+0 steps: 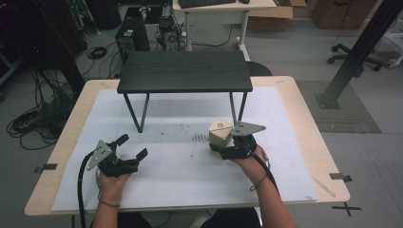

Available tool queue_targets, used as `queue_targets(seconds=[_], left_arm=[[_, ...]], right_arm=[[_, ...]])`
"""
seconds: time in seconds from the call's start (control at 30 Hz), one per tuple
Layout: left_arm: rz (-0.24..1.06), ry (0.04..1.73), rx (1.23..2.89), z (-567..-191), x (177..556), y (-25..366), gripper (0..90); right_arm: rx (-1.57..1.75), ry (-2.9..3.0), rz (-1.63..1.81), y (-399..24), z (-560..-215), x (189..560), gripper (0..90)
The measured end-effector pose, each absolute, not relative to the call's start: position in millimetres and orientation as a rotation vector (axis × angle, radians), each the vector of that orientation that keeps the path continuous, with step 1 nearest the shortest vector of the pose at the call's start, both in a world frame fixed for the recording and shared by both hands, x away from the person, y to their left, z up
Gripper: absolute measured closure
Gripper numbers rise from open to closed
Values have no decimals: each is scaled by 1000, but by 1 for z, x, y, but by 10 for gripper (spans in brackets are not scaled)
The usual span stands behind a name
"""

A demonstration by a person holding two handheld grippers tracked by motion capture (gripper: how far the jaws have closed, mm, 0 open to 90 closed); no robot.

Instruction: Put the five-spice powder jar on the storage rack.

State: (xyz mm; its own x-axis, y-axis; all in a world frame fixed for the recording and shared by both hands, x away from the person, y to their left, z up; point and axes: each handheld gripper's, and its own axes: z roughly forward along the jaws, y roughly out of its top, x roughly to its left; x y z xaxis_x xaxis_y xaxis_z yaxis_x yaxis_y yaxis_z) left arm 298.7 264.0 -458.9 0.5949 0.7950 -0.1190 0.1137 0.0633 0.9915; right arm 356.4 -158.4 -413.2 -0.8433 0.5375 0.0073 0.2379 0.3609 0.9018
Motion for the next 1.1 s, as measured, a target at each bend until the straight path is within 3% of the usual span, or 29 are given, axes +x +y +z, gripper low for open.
queue_targets(seconds=[1.1], left_arm=[[613, 821, 1446, -459, 299, 263, 4]], right_arm=[[648, 2350, 1507, -171, -360, 351, 300]])
